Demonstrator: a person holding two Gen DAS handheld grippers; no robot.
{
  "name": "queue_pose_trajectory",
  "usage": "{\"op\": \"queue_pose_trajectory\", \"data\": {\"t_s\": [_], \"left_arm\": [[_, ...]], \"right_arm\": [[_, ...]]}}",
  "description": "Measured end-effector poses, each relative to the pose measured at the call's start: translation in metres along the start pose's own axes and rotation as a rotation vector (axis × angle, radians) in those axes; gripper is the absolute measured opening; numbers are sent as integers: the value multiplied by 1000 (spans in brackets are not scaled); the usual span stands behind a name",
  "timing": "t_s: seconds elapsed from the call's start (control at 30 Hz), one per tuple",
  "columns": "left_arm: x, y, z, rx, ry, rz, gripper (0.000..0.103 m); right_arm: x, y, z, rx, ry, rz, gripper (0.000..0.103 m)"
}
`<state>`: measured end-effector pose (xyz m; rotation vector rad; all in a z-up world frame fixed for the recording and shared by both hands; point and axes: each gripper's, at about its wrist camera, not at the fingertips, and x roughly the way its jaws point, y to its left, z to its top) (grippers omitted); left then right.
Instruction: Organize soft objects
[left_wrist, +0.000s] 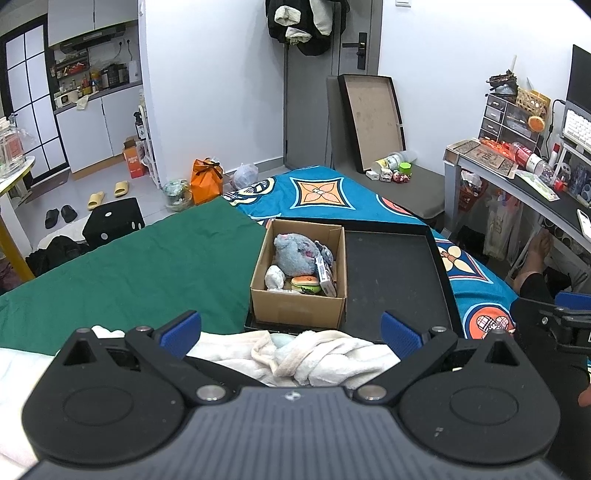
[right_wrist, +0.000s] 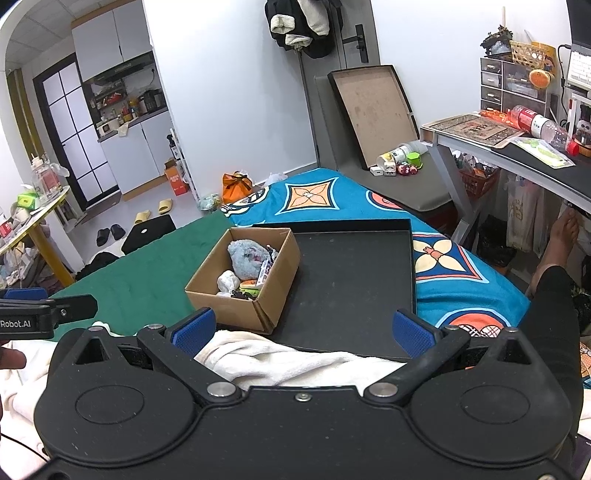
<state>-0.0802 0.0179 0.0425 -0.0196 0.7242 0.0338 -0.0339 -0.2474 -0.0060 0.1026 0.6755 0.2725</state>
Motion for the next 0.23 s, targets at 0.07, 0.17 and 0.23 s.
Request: {"op": "queue_pose_trajectory", "data": {"t_s": [0.07,0.17,0.23], "left_arm": [[1,-1,0,5,0,0,103],[2,-1,0,8,-1,-2,102],[3,-3,1,15,-1,-3,102]], "right_arm": [[2,-1,0,1,3,0,103],[6,-3,-1,1,8,-3,103],[8,-4,-2,2,13,-7,103]]}}
